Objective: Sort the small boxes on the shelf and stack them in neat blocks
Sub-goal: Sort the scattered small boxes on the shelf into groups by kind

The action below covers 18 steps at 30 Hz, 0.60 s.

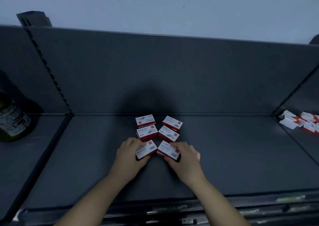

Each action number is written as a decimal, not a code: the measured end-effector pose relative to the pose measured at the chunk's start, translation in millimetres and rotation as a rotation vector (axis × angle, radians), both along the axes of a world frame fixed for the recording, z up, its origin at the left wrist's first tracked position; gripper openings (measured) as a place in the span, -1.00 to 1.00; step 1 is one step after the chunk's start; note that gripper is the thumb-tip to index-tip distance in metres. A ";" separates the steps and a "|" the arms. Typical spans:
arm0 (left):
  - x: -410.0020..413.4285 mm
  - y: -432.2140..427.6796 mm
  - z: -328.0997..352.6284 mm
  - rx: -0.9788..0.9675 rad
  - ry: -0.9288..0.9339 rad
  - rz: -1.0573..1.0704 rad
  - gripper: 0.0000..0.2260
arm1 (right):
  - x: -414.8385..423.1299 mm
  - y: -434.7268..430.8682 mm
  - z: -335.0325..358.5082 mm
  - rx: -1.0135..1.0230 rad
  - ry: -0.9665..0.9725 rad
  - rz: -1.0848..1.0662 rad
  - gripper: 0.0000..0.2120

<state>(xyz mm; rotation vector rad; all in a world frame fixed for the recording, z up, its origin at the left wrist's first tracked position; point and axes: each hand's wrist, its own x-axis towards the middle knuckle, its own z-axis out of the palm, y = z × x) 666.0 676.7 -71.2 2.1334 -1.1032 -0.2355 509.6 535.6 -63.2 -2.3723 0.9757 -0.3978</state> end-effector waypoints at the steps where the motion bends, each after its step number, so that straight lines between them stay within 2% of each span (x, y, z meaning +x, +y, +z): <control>1: 3.0 -2.2 -0.4 -0.001 -0.010 -0.006 -0.65 | 2.2 0.8 0.0 -0.009 0.015 -0.019 -0.58; 7: 13.8 -13.9 -1.2 0.031 -0.007 -0.028 -0.61 | 14.1 4.7 4.5 -0.045 0.036 -0.107 -0.62; 15: 12.2 -18.3 -3.9 -0.015 -0.021 0.003 -0.58 | 17.9 2.8 3.7 -0.043 0.079 -0.149 -0.56; 18: 13.7 -16.3 -2.1 -0.069 -0.104 0.029 -0.58 | 16.8 2.4 4.6 -0.047 0.111 -0.137 -0.52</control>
